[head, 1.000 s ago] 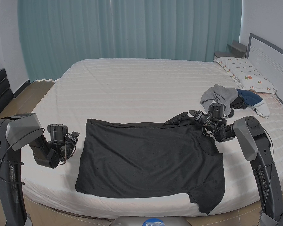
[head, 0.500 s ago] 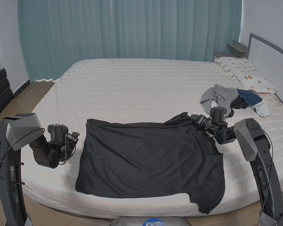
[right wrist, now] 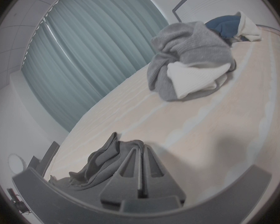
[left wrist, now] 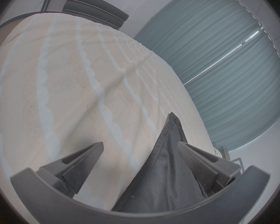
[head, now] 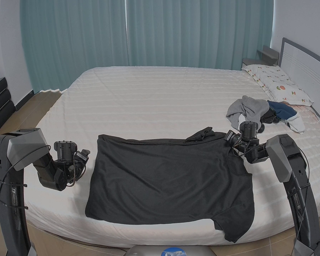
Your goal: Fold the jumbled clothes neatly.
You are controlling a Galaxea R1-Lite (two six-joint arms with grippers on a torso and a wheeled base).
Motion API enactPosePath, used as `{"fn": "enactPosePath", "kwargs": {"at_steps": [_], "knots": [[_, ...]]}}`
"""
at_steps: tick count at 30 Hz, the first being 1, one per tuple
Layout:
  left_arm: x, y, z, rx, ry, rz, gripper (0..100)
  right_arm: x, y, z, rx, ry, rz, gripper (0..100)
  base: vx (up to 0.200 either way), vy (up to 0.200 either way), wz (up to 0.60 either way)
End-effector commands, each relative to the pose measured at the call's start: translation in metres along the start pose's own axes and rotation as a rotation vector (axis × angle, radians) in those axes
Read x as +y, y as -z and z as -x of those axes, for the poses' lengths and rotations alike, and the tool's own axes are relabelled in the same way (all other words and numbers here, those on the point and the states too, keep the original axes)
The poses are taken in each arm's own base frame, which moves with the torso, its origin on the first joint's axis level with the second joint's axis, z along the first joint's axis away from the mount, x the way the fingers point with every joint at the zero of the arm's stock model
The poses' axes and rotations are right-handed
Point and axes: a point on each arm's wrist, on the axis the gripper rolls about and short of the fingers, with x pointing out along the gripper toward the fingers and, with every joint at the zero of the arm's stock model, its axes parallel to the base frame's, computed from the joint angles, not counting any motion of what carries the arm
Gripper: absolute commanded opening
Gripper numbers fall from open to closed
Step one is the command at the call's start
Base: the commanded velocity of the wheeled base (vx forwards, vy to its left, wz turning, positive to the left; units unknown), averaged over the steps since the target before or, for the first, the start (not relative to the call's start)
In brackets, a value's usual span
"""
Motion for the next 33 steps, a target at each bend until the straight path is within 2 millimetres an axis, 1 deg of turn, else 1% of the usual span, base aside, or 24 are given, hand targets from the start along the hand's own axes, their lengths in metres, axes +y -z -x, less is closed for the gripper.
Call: {"fn": "enactPosePath", "kwargs": {"at_steps": [1, 5, 10, 13, 20, 21, 25, 26, 27, 30, 31, 32, 33], "knots": [[0.001, 0.001, -0.001, 0.003, -0.002, -0.002, 100, -0.006, -0.010, 0.002, -0.034, 0.015, -0.004, 0, 0.000, 0.000, 0.00], [0.001, 0.001, -0.001, 0.002, -0.003, -0.001, 100, -0.011, -0.014, 0.002, -0.049, 0.028, -0.008, 0, 0.000, 0.000, 0.00], [0.001, 0.001, -0.001, 0.003, -0.002, -0.002, 100, -0.017, -0.010, 0.000, -0.068, 0.016, -0.006, 0, 0.000, 0.000, 0.00], [0.001, 0.001, -0.001, 0.003, -0.002, -0.002, 100, -0.016, -0.007, -0.001, -0.063, 0.014, -0.003, 0, 0.000, 0.000, 0.00], [0.001, 0.001, 0.000, 0.003, -0.002, 0.000, 100, -0.016, -0.007, -0.001, -0.065, 0.011, -0.003, 0, 0.000, 0.000, 0.00], [0.000, 0.001, 0.000, 0.002, -0.001, 0.001, 100, -0.015, -0.007, -0.001, -0.071, 0.009, -0.004, 100, 0.000, 0.000, 0.00], [0.001, 0.001, 0.001, 0.005, -0.004, 0.002, 100, -0.012, -0.015, 0.001, -0.086, 0.015, -0.005, 100, 0.000, 0.000, 0.00], [0.001, 0.001, 0.002, 0.006, -0.002, 0.004, 100, -0.006, -0.029, 0.006, -0.112, 0.027, -0.006, 100, 0.000, 0.000, 0.00], [0.000, 0.001, 0.003, 0.007, -0.001, 0.004, 100, 0.000, -0.039, 0.010, -0.128, 0.028, -0.006, 100, 0.000, 0.000, 0.00], [-0.002, -0.002, 0.010, 0.010, 0.009, 0.007, 100, -0.001, -0.055, 0.029, -0.117, 0.065, -0.014, 100, 0.000, 0.000, 0.00], [-0.002, -0.002, 0.010, 0.010, 0.010, 0.007, 100, -0.001, -0.055, 0.030, -0.115, 0.066, -0.014, 100, 0.000, 0.000, 0.00], [-0.003, -0.003, 0.016, 0.013, 0.030, 0.009, 100, 0.000, -0.063, 0.048, -0.101, 0.079, -0.020, 100, 0.000, 0.000, 0.00], [-0.004, -0.004, 0.020, 0.017, 0.043, 0.009, 100, -0.001, -0.062, 0.057, -0.084, 0.087, -0.022, 100, 0.000, 0.000, 0.00]]}}
